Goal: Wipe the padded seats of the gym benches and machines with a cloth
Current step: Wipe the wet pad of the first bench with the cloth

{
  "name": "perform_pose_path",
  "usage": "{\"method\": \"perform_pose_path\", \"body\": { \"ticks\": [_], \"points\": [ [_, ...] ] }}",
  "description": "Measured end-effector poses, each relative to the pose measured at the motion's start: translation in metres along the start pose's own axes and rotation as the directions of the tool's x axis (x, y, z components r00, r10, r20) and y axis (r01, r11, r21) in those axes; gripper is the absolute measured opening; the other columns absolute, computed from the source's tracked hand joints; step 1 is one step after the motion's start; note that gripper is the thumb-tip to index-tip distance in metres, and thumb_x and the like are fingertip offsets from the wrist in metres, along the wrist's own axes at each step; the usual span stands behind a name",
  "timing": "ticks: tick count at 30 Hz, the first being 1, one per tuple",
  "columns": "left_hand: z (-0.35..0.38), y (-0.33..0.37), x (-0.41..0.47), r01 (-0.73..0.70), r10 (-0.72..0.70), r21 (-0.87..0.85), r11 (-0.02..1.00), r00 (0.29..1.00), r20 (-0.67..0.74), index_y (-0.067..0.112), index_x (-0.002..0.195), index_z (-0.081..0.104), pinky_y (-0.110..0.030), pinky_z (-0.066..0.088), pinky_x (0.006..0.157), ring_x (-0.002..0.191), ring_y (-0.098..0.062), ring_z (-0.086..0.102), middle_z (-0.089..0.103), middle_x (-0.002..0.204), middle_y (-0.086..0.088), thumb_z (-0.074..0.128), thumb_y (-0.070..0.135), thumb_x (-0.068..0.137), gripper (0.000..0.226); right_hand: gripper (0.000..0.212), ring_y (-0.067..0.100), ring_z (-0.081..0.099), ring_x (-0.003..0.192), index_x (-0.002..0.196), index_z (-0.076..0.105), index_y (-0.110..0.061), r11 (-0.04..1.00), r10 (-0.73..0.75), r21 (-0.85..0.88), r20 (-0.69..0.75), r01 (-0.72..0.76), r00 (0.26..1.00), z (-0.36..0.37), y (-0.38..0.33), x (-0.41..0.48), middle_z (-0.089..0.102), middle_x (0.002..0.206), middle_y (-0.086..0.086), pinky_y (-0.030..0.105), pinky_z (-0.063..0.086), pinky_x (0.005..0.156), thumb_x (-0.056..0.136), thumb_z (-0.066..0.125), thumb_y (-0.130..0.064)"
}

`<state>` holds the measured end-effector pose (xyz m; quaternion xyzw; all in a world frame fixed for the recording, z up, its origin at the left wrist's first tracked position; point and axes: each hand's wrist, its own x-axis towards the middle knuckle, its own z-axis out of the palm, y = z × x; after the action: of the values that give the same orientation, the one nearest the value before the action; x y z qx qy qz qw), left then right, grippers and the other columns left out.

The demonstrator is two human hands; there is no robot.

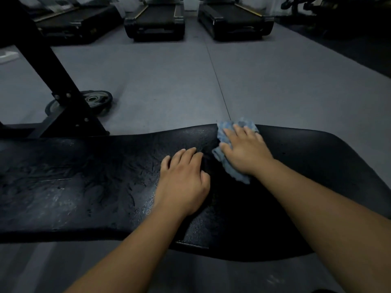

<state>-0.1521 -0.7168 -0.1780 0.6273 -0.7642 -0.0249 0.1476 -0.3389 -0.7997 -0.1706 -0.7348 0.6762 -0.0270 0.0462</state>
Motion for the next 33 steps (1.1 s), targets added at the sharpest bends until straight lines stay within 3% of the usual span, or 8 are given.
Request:
{"method": "perform_pose_path", "body": {
  "ticks": [4,10,16,19,23,26,30,33],
  "points": [
    [0.000,-0.003,0.001,0.000,0.000,-0.012,1.000,1.000,0.003,0.027,0.144,0.040,-0.044,0.015,0.121,0.145,-0.011,0.024,0.033,0.156,0.010,0.033,0.036,0.094,0.052,0.065,0.034,0.001,0.153,0.158,0.017,-0.029,0.997,0.065,0.050,0.034,-0.067,0.997,0.003,-0.043,0.028,0.007,0.168,0.006,0.056,0.003,0.121,0.100,0.022,-0.058],
    [-0.002,-0.004,0.002,0.019,-0.022,-0.085,0.996,0.999,-0.031,0.025,0.129,0.051,-0.042,0.020,0.119,0.139,-0.008,0.034,0.046,0.147,0.008,0.031,0.033,0.085,0.049,0.065,0.021,0.006,0.154,0.158,0.019,-0.034,0.954,-0.299,0.031,0.023,0.298,0.954,-0.002,-0.016,-0.055,0.009,0.168,-0.003,0.043,0.006,0.124,0.097,0.017,-0.058],
    [-0.004,-0.001,0.003,0.020,-0.021,-0.046,0.999,1.000,-0.007,0.025,0.137,0.048,-0.045,0.020,0.119,0.141,-0.009,0.031,0.041,0.151,0.008,0.035,0.032,0.090,0.049,0.064,0.029,0.005,0.153,0.159,0.014,-0.025,0.999,0.054,0.009,0.017,-0.054,0.998,-0.002,0.001,-0.037,0.006,0.168,0.007,0.049,0.007,0.123,0.102,0.024,-0.053],
    [-0.006,-0.003,0.002,0.015,-0.015,-0.057,0.998,1.000,0.006,0.025,0.139,0.047,-0.044,0.021,0.119,0.141,-0.010,0.031,0.041,0.152,0.007,0.031,0.032,0.087,0.055,0.071,0.032,0.003,0.153,0.159,0.009,-0.022,0.998,-0.056,0.025,0.019,0.055,0.998,0.003,-0.034,-0.072,0.003,0.167,0.011,0.050,0.005,0.123,0.098,0.015,-0.058],
    [-0.007,-0.003,0.001,0.004,-0.003,-0.068,0.998,1.000,0.007,0.022,0.140,0.047,-0.042,0.018,0.120,0.142,-0.011,0.031,0.040,0.153,0.005,0.038,0.026,0.092,0.049,0.079,0.016,-0.003,0.154,0.159,0.012,-0.034,0.957,-0.285,0.064,0.055,0.282,0.957,-0.001,-0.008,-0.174,-0.001,0.168,-0.007,0.038,0.001,0.124,0.088,0.001,-0.066],
    [-0.009,0.001,0.000,0.001,0.000,-0.044,0.999,1.000,0.025,0.022,0.141,0.047,-0.043,0.018,0.120,0.143,-0.013,0.030,0.039,0.154,0.004,0.035,0.030,0.092,0.051,0.079,0.011,0.000,0.153,0.158,0.016,-0.039,0.979,-0.193,0.072,0.037,0.190,0.980,-0.001,0.030,-0.181,0.005,0.167,-0.013,0.034,0.003,0.124,0.087,0.001,-0.069],
    [-0.012,0.017,-0.010,0.031,-0.029,-0.022,0.999,0.997,0.077,0.022,0.144,0.045,-0.044,0.016,0.120,0.146,-0.017,0.026,0.034,0.157,0.002,0.041,0.032,0.096,0.049,0.070,0.023,-0.001,0.154,0.159,0.013,-0.031,0.998,0.013,0.060,0.007,-0.013,1.000,0.002,0.021,-0.145,0.003,0.168,0.000,0.046,0.005,0.124,0.097,0.014,-0.062],
    [-0.007,0.049,-0.027,0.008,-0.005,-0.027,1.000,0.996,0.089,0.024,0.141,0.045,-0.045,0.019,0.119,0.145,-0.018,0.027,0.035,0.157,0.002,0.036,0.039,0.093,0.051,0.070,0.029,0.005,0.153,0.158,0.019,-0.025,0.997,-0.070,0.044,-0.009,0.070,0.998,0.004,0.002,-0.156,0.008,0.168,0.005,0.049,0.007,0.123,0.095,0.012,-0.055]
  ]
}}
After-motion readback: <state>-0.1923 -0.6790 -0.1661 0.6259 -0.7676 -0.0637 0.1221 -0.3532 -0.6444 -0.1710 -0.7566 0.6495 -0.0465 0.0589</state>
